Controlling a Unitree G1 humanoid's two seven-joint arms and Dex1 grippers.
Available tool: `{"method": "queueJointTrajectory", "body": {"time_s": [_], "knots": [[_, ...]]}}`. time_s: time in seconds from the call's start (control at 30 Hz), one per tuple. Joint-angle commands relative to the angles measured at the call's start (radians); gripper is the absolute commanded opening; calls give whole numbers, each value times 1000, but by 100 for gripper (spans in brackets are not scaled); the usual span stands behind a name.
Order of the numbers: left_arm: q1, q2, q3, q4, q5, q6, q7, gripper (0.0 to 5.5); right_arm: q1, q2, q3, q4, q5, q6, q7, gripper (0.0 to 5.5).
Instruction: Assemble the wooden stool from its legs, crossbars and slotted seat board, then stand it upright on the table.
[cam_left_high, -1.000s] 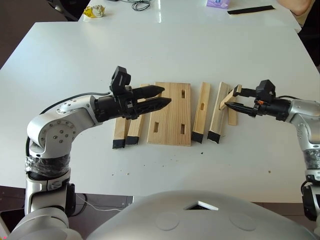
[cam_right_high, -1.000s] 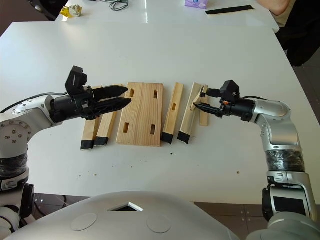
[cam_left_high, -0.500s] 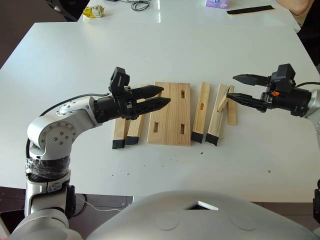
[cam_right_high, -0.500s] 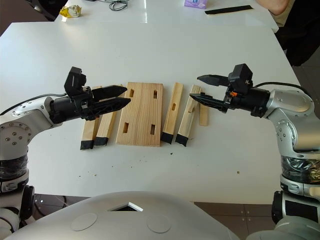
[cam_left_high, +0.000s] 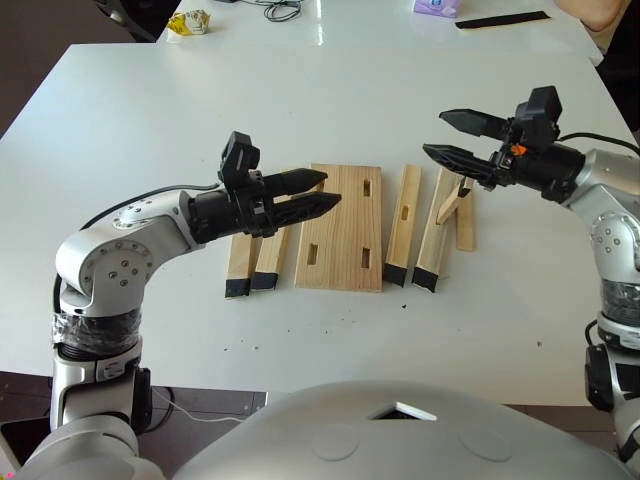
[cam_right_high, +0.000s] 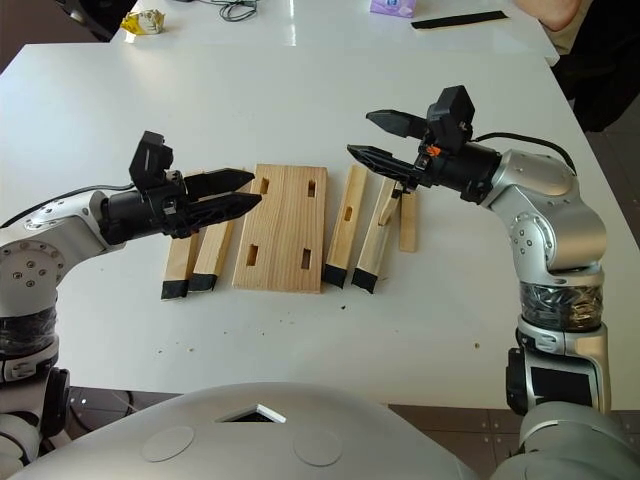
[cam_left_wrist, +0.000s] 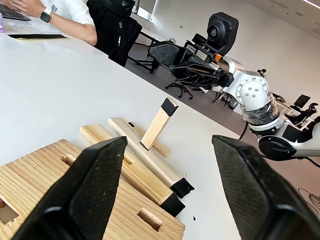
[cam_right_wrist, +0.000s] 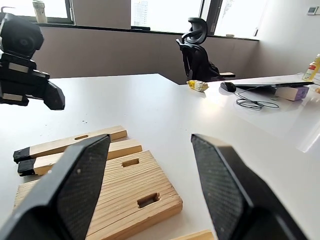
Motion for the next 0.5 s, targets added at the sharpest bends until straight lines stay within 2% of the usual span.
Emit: {"method": "queueJointTrajectory", "body": {"time_s": [0.03, 0.5], "knots": [[-10, -1, -8, 7, 6, 5, -3, 315, -51, 33, 5, 50, -24, -23, -25, 297], [-14, -3, -12, 13, 8, 14, 1, 315, -205, 89, -117, -7, 179, 142, -147, 297]]}}
